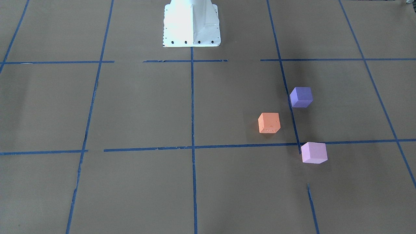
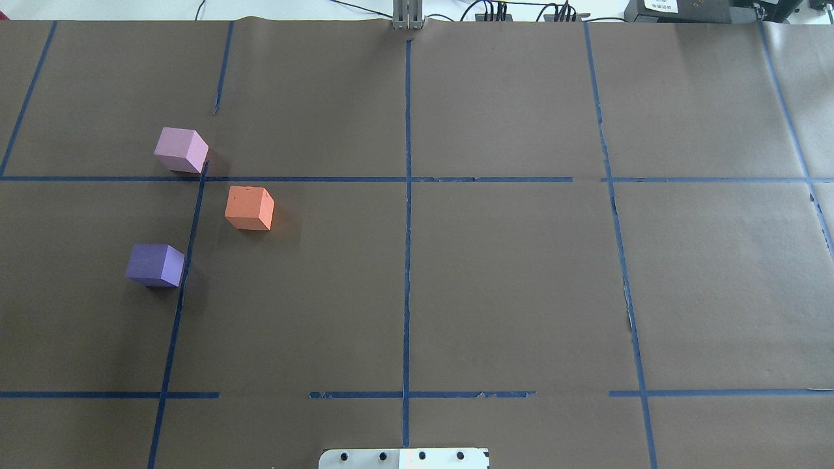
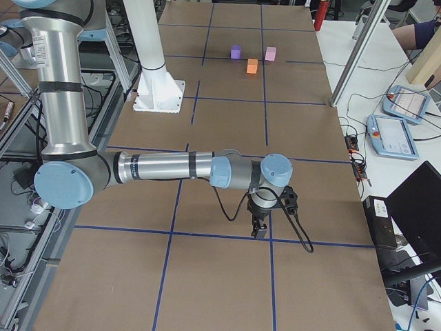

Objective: Arrange blocks in a line

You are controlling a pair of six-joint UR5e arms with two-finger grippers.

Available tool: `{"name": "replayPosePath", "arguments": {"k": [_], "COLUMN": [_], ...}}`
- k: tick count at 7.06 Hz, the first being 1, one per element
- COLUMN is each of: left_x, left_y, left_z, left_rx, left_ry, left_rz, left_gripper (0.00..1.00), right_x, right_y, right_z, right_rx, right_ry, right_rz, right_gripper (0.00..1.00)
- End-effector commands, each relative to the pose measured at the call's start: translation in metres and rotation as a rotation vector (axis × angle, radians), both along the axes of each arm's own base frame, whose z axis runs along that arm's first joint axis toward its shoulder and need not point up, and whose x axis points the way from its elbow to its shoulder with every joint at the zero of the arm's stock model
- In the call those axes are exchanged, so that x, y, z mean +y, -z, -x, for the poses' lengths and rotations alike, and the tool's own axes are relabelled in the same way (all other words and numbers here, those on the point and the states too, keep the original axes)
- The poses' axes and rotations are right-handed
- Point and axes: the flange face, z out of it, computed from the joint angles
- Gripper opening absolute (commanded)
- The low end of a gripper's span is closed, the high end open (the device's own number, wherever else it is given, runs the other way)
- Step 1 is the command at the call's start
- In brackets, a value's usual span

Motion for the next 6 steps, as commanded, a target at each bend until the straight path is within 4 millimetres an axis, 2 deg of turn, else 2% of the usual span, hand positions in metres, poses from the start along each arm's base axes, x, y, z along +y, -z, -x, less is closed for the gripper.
{"name": "replayPosePath", "arguments": {"k": [1,3,6], "left_x": [0.0012,0.0010,0.0000], "left_y": [-0.0024,-0.0062,-0.0017], "left_z": [0.0027,0.0020,0.0020], "left_rx": [0.012,0.012,0.012], "left_ry": [0.007,0.010,0.011], "left_rz": [0.012,0.020,0.011], "left_gripper": [1.00,1.00,1.00], "right_x": [0.0000,0.0000,0.0000], "right_y": [0.0000,0.0000,0.0000], "right_z": [0.0000,0.0000,0.0000], "right_rx": [0.000,0.000,0.000], "right_ry": [0.000,0.000,0.000], "right_rz": [0.000,0.000,0.000], "right_gripper": [1.00,1.00,1.00]}}
